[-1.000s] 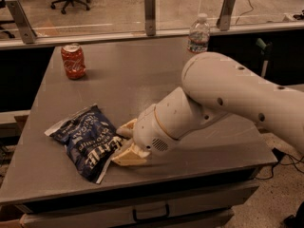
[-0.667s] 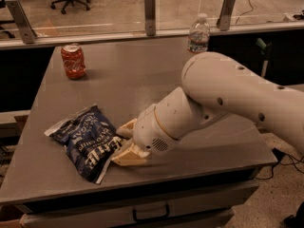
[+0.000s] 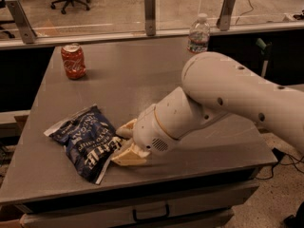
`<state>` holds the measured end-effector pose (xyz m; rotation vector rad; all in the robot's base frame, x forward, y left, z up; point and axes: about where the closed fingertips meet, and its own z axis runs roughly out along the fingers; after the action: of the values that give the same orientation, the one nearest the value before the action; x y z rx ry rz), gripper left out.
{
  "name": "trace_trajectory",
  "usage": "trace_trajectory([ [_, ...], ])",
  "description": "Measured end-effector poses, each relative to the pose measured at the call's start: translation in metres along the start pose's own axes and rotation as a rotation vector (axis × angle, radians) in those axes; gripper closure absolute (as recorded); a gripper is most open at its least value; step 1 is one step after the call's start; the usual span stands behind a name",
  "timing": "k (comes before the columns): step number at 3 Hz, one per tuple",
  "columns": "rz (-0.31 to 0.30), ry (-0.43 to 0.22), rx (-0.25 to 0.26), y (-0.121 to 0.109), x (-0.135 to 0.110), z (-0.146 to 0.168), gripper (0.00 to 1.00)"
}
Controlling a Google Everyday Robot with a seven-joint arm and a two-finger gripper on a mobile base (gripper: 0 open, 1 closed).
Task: Move blue chip bag near water bottle
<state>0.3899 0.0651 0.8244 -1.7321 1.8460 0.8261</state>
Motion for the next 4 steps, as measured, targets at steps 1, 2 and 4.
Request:
trace_trajectory([
  [1,0.0,0.0,0.0,0.0,-0.0001,-0.0001,1.0],
  [2,0.0,0.0,0.0,0.0001,-0.0002,-0.0001,0.84],
  [4,-0.001,0.0,0.0,0.0002,-0.0007,-0.0006,0.36],
])
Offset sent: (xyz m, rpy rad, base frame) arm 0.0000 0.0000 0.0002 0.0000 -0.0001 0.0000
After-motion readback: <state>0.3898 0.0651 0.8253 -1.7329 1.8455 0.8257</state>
